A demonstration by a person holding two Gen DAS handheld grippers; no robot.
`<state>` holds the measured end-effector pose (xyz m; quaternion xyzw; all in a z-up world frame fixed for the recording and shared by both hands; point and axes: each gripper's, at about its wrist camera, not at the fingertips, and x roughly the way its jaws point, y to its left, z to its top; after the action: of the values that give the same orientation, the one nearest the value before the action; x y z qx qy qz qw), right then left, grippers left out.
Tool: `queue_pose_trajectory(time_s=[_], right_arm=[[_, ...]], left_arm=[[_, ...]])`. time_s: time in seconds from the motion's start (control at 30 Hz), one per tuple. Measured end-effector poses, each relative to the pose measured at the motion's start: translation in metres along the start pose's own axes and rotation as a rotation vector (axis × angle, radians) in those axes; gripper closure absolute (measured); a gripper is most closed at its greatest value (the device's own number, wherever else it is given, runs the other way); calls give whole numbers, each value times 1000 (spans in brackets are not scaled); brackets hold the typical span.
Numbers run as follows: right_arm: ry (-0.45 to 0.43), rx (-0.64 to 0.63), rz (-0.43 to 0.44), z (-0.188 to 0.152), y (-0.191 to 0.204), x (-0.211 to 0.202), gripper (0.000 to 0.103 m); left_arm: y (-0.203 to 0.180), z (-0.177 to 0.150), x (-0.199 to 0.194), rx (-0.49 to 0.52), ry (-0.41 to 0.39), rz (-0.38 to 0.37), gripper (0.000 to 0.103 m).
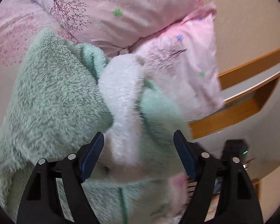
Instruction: Fold large clothes
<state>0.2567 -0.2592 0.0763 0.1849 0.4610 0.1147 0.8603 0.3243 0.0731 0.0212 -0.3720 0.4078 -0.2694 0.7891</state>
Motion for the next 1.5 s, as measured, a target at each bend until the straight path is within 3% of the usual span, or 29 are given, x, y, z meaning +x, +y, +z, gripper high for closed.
queue_pose_trajectory(time_s=[0.13, 0.23, 0.27, 0.3, 0.33, 0.4, 0.53, 0.7, 0.8, 0.9, 1.03, 1.1, 1.23, 1.3, 1.33, 1.4, 1.5], right_arm=[[40, 13, -33, 9, -5, 23, 46], [140, 57, -61, 8, -13, 48, 46], [168, 82, -62, 7, -17, 58, 46], [182, 93, -49, 6, -19, 65, 45], [189, 97, -40, 4, -20, 71, 57], [171, 106, -10, 1, -21, 77, 92], [0, 99, 50, 8, -20, 39, 95], [-187, 22, 72, 9, -2, -34, 95], [-225, -10, 84, -6, 7, -61, 95], [-198, -41, 22, -25, 8, -65, 95], [-71, -35, -208, -43, -14, -30, 95], [-8, -7, -257, -51, -29, -13, 95], [20, 43, -205, -48, -36, -9, 88], [-4, 49, -192, -45, -36, -21, 71], [-22, 53, -185, -43, -36, -26, 60], [-61, 66, -161, -39, -37, -35, 56], [-44, 94, -140, -35, -40, -25, 56]], left_arm=[[1, 8, 14, 0, -13, 71, 27], [1, 17, 22, -4, -19, 75, 30], [1, 19, 24, -13, -18, 76, 35], [3, 22, 27, -25, -15, 70, 47], [3, 26, 35, -49, -5, 52, 55], [6, 29, 43, -83, 1, 46, 84], [-2, 23, 24, -43, -52, 44, 88], [-19, -2, -21, 31, -138, 15, 89], [-32, -30, -37, 75, -144, 6, 89], [-34, -64, -42, 107, -127, 56, 89], [-25, -92, -23, 108, -53, 133, 88], [-24, -102, -20, 123, -36, 148, 86], [-28, -106, -37, 143, -45, 167, 75], [-31, -103, -51, 153, -73, 184, 57], [-33, -102, -56, 160, -90, 191, 55], [-34, -90, -69, 171, -137, 230, 51], [-33, -66, -69, 135, -162, 301, 48]])
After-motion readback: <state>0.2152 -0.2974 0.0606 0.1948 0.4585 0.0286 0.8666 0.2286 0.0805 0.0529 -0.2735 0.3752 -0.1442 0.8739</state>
